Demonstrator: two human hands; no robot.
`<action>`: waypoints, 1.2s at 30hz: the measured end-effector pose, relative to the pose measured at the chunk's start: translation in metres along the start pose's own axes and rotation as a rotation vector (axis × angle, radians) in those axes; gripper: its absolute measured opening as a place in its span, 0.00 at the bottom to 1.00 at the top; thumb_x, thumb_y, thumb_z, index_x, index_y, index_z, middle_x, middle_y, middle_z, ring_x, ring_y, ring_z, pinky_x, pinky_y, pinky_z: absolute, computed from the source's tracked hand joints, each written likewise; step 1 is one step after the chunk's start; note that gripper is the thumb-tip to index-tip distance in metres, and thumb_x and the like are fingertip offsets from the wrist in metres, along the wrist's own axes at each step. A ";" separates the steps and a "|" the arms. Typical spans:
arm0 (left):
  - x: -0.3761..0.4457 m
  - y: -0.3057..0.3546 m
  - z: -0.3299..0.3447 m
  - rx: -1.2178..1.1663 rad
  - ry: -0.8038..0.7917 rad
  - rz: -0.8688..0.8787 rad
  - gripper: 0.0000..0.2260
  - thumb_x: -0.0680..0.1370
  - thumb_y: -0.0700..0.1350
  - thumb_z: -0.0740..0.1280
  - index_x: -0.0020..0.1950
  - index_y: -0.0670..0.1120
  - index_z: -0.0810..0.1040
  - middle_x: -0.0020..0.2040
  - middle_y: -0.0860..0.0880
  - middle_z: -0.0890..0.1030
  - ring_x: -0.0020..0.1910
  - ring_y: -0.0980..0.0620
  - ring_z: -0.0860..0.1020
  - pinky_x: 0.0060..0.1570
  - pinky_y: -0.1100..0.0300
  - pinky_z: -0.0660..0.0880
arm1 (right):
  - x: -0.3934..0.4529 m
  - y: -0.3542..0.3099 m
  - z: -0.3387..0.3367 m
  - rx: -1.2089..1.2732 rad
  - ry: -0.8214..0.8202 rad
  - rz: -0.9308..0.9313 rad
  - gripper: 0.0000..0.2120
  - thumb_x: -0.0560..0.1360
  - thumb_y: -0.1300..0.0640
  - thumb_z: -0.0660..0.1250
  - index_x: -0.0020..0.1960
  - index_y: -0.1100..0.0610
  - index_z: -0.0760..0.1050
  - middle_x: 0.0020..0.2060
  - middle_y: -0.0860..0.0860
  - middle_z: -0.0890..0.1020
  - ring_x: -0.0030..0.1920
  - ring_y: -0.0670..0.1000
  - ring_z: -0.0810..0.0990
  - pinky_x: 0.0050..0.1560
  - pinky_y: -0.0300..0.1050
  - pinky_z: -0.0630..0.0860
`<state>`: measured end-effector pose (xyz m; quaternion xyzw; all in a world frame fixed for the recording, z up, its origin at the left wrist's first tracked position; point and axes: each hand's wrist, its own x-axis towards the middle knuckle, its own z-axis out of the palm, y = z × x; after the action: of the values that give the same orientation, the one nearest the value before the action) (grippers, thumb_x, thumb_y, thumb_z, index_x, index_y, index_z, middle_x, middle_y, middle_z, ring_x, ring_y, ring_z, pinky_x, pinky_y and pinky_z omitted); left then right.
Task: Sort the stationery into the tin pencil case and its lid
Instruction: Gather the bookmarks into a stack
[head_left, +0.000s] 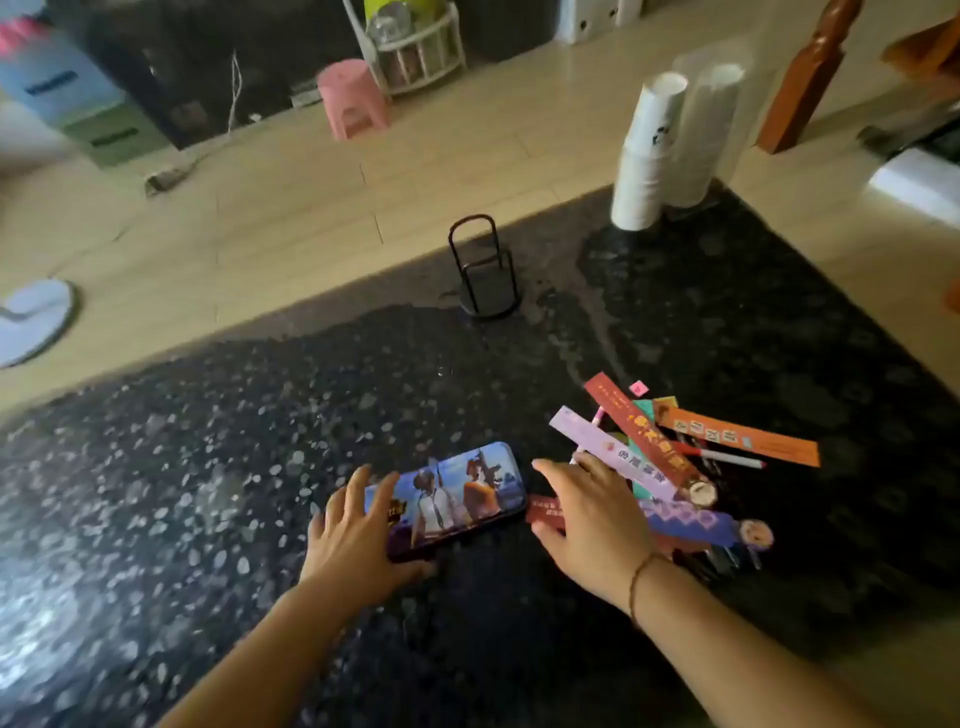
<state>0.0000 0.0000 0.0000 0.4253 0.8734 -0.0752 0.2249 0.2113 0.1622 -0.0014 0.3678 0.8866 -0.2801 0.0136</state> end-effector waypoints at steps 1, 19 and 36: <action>0.005 -0.008 0.011 -0.018 -0.002 -0.001 0.49 0.64 0.71 0.67 0.77 0.57 0.45 0.78 0.48 0.45 0.75 0.42 0.53 0.70 0.45 0.59 | 0.004 -0.002 0.015 -0.035 -0.034 -0.014 0.32 0.74 0.45 0.65 0.75 0.48 0.56 0.70 0.46 0.69 0.75 0.53 0.56 0.73 0.52 0.58; 0.000 -0.016 0.107 -0.753 0.726 0.118 0.33 0.67 0.54 0.76 0.69 0.51 0.67 0.66 0.53 0.70 0.60 0.57 0.71 0.61 0.59 0.69 | -0.025 0.024 0.092 -0.248 0.382 -0.003 0.34 0.71 0.34 0.62 0.72 0.49 0.64 0.66 0.50 0.75 0.73 0.52 0.62 0.74 0.57 0.52; 0.007 -0.026 0.086 -0.631 0.530 -0.204 0.09 0.73 0.47 0.71 0.34 0.46 0.80 0.30 0.51 0.81 0.32 0.52 0.79 0.39 0.55 0.80 | 0.032 0.004 0.074 -0.338 0.402 0.220 0.11 0.76 0.45 0.63 0.41 0.50 0.78 0.37 0.49 0.81 0.42 0.52 0.77 0.52 0.50 0.72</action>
<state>0.0043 -0.0389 -0.0807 0.2518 0.9189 0.2857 0.1032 0.1771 0.1476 -0.0730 0.5025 0.8604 -0.0467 -0.0710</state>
